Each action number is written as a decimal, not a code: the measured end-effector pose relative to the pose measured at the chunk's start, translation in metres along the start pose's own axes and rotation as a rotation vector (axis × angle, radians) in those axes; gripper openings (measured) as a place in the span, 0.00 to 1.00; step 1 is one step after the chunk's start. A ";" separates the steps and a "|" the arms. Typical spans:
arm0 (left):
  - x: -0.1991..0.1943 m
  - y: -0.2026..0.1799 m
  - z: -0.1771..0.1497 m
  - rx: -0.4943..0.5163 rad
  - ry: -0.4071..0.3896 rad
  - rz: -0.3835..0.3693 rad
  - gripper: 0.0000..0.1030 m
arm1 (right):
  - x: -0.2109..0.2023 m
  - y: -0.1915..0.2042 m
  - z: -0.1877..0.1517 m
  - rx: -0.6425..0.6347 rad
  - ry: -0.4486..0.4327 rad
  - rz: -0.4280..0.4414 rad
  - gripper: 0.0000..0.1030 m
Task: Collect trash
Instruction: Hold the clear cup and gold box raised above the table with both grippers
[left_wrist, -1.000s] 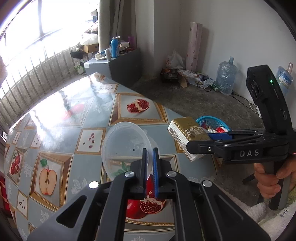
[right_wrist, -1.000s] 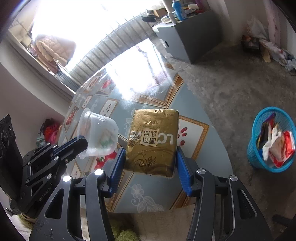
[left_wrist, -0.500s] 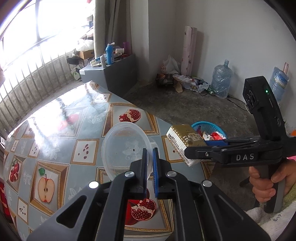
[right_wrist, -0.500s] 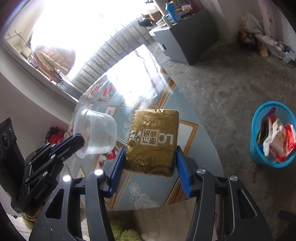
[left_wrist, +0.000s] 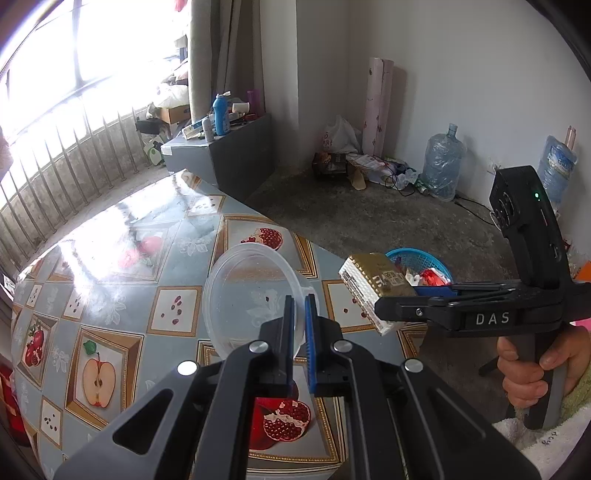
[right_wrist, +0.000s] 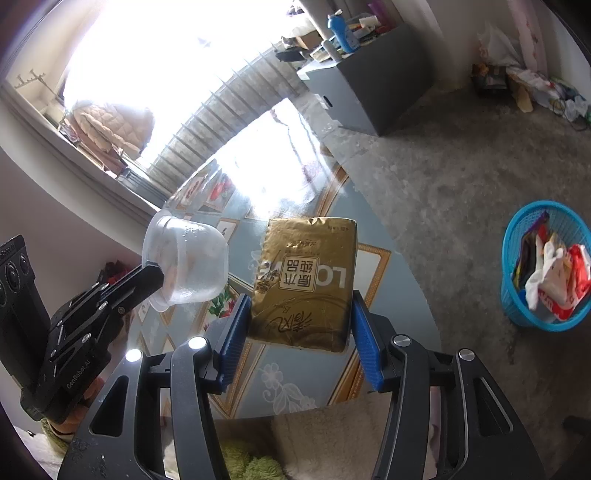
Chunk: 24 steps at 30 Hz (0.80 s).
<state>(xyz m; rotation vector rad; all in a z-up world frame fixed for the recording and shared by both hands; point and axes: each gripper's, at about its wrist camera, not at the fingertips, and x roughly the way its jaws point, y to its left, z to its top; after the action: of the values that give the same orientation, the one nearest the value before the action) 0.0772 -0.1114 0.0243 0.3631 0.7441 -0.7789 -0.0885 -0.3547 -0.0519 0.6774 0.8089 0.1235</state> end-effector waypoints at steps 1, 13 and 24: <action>0.000 0.000 0.000 -0.002 -0.001 0.000 0.05 | 0.000 0.000 0.000 0.000 -0.001 0.001 0.49; -0.004 -0.001 0.001 0.000 -0.005 0.001 0.05 | 0.000 0.000 0.002 -0.002 -0.008 0.004 0.49; -0.013 -0.011 0.010 0.017 -0.019 0.000 0.05 | -0.007 -0.003 0.000 0.009 -0.035 0.013 0.49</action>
<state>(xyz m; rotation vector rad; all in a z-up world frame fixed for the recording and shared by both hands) 0.0681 -0.1179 0.0402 0.3707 0.7201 -0.7883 -0.0936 -0.3594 -0.0489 0.6914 0.7718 0.1197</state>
